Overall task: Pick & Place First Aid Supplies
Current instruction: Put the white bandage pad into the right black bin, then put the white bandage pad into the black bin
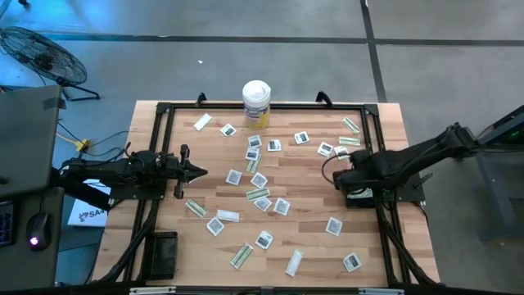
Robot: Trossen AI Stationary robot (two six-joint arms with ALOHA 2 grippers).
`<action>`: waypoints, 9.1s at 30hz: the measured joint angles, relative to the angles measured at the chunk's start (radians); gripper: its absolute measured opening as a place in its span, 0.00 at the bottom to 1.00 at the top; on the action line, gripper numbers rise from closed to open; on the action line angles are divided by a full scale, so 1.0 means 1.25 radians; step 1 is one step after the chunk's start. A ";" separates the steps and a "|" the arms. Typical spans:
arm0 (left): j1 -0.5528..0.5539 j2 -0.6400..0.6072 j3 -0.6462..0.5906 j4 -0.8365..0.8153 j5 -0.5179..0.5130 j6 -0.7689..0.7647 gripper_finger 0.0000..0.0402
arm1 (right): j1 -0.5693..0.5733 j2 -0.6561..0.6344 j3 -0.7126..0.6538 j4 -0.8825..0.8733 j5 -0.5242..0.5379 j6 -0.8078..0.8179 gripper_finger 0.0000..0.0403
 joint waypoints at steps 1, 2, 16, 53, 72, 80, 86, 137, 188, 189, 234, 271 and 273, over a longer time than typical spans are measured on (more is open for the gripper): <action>0.000 0.000 0.000 0.000 0.000 0.000 0.00 | 0.004 0.013 0.000 0.000 0.000 0.000 0.00; 0.000 0.000 0.000 0.000 0.000 0.000 0.00 | 0.006 0.024 0.000 0.000 -0.003 0.004 0.00; 0.000 0.000 0.000 0.000 0.000 0.000 0.00 | 0.007 0.069 0.000 -0.018 -0.063 0.085 0.00; 0.000 0.000 0.000 0.000 0.000 0.000 0.00 | -0.158 0.082 0.072 -0.130 0.048 -0.164 0.35; 0.000 0.000 0.000 0.000 0.000 0.000 0.00 | -0.449 0.110 0.079 0.185 0.333 -0.500 0.33; 0.000 0.000 0.000 0.000 0.000 0.000 0.00 | -0.461 0.112 0.079 0.204 0.413 -0.549 0.33; 0.000 0.000 0.000 0.000 0.000 0.000 0.00 | -0.467 0.137 0.077 0.228 0.512 -0.512 0.33; 0.000 0.000 0.000 0.000 0.000 0.000 0.00 | -0.683 0.233 -0.289 1.020 0.153 -0.611 0.44; 0.000 0.000 0.000 0.000 0.000 0.000 0.00 | -0.668 0.053 -0.289 0.828 0.107 -0.672 0.00; 0.000 0.000 0.000 0.000 0.000 0.000 0.00 | -0.654 0.024 -0.289 0.803 0.095 -0.674 0.00; 0.000 0.000 0.000 0.000 -0.001 0.000 0.00 | 0.005 0.369 -0.104 0.045 -0.092 -1.141 0.04; 0.000 0.000 0.000 0.000 0.000 0.000 0.00 | -0.106 0.367 -0.095 0.048 -0.236 -1.178 0.28; 0.000 0.000 0.000 0.000 0.000 0.000 0.00 | -0.107 0.365 -0.080 0.034 -0.233 -1.167 0.28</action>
